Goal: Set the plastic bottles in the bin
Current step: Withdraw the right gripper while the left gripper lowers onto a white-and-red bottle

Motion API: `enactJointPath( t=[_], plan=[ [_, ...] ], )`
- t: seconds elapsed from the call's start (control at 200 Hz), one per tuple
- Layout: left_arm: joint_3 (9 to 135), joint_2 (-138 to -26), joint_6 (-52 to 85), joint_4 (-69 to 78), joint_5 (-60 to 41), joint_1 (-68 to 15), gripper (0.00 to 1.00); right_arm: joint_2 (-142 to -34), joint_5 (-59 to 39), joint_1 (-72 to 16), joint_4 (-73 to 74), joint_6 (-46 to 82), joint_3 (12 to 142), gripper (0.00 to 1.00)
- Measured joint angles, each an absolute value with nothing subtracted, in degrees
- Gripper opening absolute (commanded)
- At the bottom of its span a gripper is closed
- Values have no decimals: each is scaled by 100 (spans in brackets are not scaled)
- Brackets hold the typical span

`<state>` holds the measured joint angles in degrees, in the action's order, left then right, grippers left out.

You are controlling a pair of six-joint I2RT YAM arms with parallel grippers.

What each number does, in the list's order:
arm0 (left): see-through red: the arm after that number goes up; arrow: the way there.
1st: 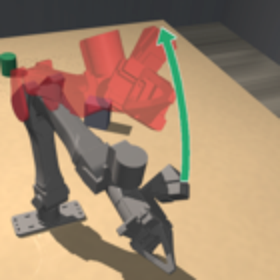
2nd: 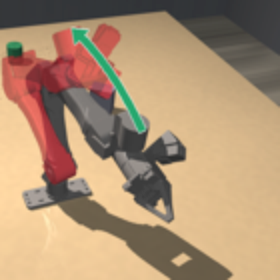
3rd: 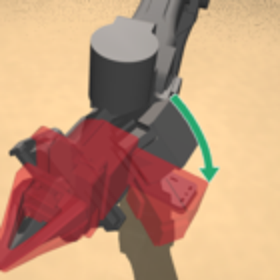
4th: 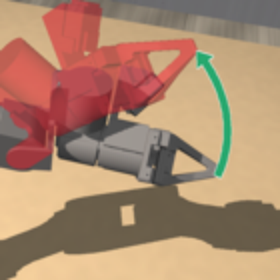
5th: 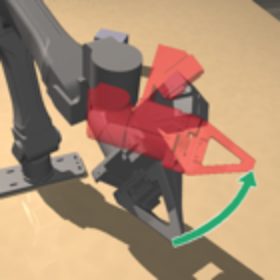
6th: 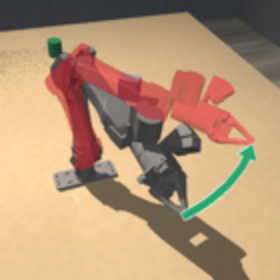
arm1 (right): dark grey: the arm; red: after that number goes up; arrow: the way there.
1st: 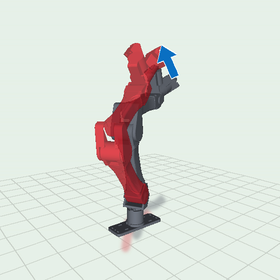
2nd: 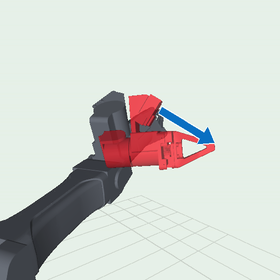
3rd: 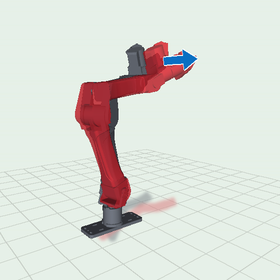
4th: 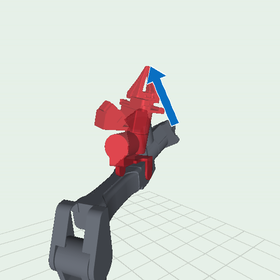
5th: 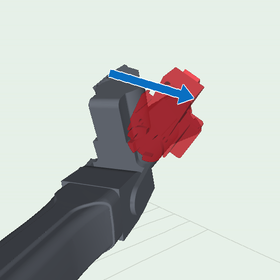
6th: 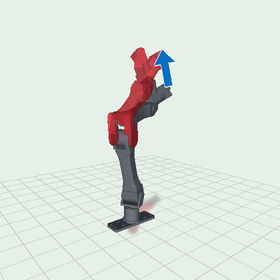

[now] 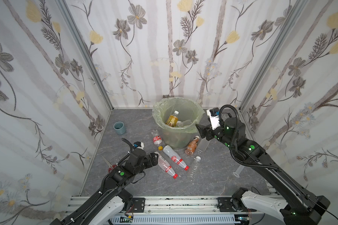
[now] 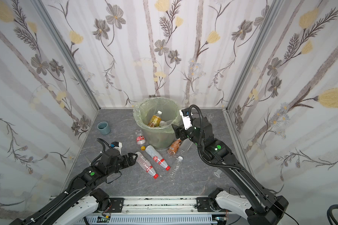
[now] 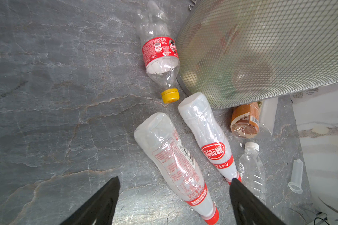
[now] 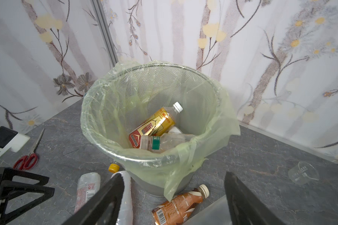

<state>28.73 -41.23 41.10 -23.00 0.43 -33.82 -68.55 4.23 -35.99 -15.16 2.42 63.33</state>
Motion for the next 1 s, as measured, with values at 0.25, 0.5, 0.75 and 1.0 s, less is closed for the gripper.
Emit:
enactJointPath(
  t=[0.25,0.5,0.75,1.0],
  plan=[
    [2746,-4390,4274,-2252,-69,-3393,88,-6049,617,-3404,-1531,902,5122,84],
    [2633,-4698,4534,-1979,-163,-3485,88,-5568,637,-3133,-1522,1284,4528,86],
    [2515,-5339,4805,-1382,-327,-3621,87,-5441,633,-2923,-1522,1450,4379,86],
    [2611,-6145,4954,-956,-283,-3747,86,-5454,591,-2902,-1520,1455,4379,87]
  ],
)
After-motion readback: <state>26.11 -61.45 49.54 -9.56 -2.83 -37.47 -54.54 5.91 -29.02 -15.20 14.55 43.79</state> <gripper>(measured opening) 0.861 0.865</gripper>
